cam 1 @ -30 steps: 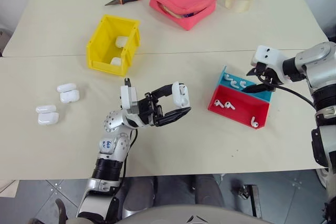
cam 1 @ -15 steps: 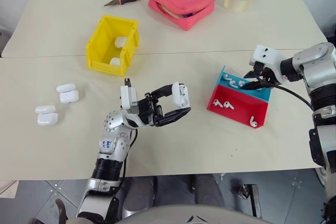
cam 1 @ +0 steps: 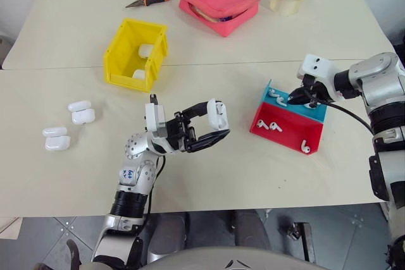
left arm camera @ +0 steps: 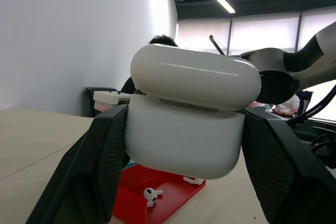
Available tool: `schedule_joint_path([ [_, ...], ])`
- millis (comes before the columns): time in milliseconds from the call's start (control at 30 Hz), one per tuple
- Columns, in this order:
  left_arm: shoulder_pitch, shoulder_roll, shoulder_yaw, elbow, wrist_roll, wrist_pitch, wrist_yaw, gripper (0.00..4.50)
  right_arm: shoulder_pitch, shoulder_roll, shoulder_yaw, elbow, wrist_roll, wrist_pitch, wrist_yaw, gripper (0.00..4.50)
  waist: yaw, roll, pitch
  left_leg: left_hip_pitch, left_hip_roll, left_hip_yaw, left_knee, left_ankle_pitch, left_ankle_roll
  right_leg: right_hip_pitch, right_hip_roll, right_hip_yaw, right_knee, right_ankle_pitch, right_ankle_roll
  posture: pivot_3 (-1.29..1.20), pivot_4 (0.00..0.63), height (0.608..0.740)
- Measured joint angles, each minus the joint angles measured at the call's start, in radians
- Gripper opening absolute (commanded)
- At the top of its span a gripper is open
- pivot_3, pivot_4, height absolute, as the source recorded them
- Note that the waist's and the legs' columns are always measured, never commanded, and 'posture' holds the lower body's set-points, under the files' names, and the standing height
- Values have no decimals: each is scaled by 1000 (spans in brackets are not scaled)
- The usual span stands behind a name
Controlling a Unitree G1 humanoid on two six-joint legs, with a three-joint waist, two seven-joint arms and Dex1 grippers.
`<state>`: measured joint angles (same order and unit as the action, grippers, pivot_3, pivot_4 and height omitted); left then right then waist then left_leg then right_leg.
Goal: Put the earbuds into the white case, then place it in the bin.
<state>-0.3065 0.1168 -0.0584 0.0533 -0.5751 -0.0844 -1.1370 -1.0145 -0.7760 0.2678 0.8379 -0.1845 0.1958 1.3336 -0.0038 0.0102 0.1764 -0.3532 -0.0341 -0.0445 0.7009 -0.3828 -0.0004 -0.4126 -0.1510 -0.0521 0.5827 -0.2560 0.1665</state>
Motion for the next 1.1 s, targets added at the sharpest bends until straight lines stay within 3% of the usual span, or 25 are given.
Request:
schedule_joint_path([
  [433, -42, -5, -3, 4, -2, 28, -12, 2901, 135, -47, -117, -213, 84, 103, -29, 743, 4, 1, 0, -2, -1, 0, 0, 0, 0, -2, 0, 0, 0, 0, 0, 0, 150, 740],
  [733, -88, -5, 0, 35, -10, 73, -19, 2901, 337, -15, -448, -753, 497, 492, -69, 743, 7, 1, 1, -2, 0, -1, 0, 0, 0, -1, 0, 0, 0, 0, 0, 0, 150, 740],
  [900, -111, -5, 1, 37, -12, 109, -16, 2901, 501, 221, -650, -1031, 857, 739, -239, 743, 17, 1, 1, -2, 0, -2, 0, 0, 0, -2, 0, 0, 1, 0, 0, 0, 150, 740],
  [1033, -127, 0, 1, 38, -12, 145, -9, 2901, 592, 454, -710, -1199, 1163, 835, -469, 743, 18, 1, 1, -1, 0, -4, 0, 0, 0, -2, 0, 1, 2, 0, 0, 0, 150, 740],
  [1100, -135, 3, 3, 38, -12, 158, -7, 2901, 619, 501, -708, -1238, 1281, 856, -559, 743, 19, 1, 1, -1, -1, -4, 0, 0, 0, -2, 0, 1, 2, 0, 0, 0, 150, 740],
])
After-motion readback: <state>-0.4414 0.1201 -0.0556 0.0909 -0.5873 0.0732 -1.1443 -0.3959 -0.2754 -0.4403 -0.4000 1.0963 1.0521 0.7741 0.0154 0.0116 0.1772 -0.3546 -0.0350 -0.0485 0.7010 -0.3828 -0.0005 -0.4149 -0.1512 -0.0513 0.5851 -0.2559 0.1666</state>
